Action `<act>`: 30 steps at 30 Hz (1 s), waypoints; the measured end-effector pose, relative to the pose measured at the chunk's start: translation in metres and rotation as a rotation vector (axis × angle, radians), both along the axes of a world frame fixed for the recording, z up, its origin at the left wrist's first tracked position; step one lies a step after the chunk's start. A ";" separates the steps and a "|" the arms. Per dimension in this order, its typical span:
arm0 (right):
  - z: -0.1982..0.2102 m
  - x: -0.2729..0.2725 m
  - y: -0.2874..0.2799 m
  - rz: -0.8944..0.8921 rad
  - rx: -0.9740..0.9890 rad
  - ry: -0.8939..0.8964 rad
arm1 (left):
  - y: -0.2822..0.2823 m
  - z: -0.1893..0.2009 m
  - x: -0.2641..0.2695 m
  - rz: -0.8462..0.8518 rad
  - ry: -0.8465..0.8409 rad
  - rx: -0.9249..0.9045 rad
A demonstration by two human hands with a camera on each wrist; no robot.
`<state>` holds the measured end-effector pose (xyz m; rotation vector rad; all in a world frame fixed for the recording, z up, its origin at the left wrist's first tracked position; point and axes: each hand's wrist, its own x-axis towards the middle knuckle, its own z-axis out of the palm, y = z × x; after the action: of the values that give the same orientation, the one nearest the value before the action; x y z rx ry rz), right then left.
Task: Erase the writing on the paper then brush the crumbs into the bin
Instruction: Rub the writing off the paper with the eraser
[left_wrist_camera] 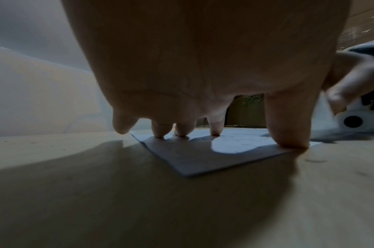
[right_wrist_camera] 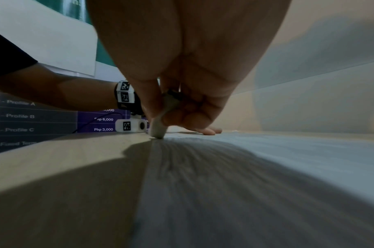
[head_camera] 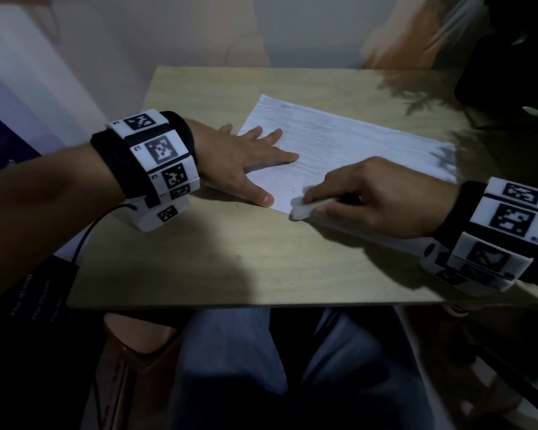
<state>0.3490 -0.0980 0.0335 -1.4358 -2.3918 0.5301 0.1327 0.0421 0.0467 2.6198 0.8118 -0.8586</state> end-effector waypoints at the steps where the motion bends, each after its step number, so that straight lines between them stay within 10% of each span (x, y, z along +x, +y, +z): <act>1: 0.000 0.001 0.001 -0.033 -0.004 0.013 | 0.000 0.000 0.000 0.002 0.001 -0.002; 6: 0.000 0.009 0.010 -0.128 0.170 -0.188 | 0.001 0.001 0.000 0.003 0.002 -0.014; 30: -0.001 -0.001 0.007 -0.054 0.060 -0.023 | 0.001 0.000 0.000 -0.004 0.008 -0.007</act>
<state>0.3482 -0.0913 0.0329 -1.4835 -2.3578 0.4271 0.1327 0.0433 0.0469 2.6144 0.8049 -0.8720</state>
